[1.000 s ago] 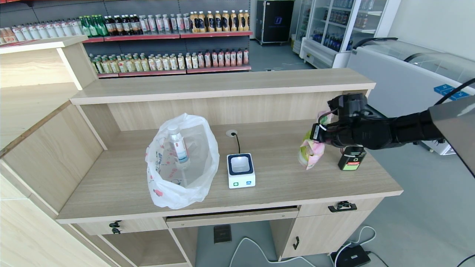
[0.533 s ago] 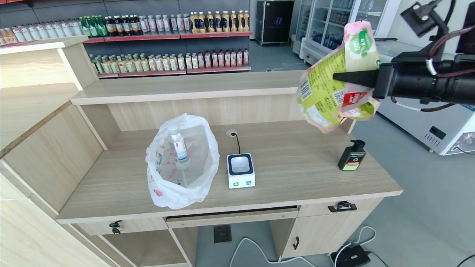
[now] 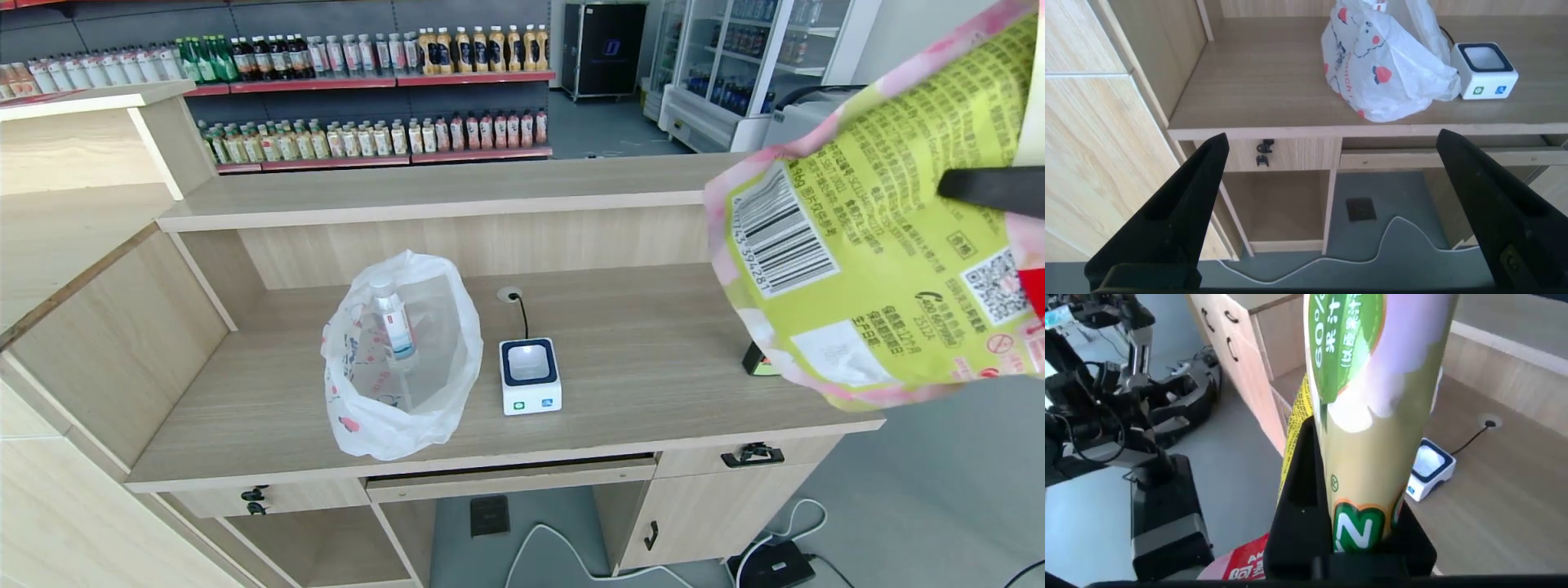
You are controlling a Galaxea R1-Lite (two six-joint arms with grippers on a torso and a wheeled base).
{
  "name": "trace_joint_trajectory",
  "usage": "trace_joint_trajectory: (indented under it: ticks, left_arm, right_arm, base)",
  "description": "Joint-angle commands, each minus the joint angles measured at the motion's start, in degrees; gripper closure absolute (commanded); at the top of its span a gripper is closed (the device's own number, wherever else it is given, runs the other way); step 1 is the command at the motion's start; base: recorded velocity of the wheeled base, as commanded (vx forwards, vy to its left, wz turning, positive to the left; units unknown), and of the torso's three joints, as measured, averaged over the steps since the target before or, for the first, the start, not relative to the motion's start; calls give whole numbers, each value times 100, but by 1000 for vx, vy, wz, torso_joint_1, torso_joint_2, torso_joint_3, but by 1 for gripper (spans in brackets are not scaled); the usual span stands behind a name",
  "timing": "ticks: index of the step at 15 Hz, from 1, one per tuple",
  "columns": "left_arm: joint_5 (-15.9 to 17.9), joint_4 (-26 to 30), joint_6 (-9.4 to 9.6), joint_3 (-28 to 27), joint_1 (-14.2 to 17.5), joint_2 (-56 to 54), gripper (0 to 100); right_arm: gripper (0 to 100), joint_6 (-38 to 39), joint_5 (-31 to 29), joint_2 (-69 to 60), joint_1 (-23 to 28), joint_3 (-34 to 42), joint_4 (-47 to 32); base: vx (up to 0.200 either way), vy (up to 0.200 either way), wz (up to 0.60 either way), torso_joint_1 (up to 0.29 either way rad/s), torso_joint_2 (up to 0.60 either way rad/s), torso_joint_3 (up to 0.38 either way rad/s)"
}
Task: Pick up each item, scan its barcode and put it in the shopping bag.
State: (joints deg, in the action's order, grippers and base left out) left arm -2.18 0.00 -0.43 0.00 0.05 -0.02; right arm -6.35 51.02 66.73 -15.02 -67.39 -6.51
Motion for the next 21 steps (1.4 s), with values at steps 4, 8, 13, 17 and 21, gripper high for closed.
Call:
trace_joint_trajectory:
  ticks: [4,8,13,17,21]
  left_arm:
    - [-10,0,-1,0,4,2,0]
    - [-2,0,-1,0,4,2,0]
    - [-2,0,-1,0,4,2,0]
    - [-2,0,-1,0,4,2,0]
    - [-2,0,-1,0,4,2,0]
  right_arm:
    - [100,2,-22,103,-959,-284,-193]
    - [100,11,-30,358,-1794,-1004,-826]
    - [100,-165,-277,270,-1803,-925,-1406]
    - [100,-94,-347,165,-1829,-1426,-1951]
    - [100,-191,-347,138,-1917,-1813,-2689]
  base:
    - [0,0,0,0,0,0]
    - [0,0,0,0,0,0]
    - [0,0,0,0,0,0]
    - [0,0,0,0,0,0]
    - [0,0,0,0,0,0]
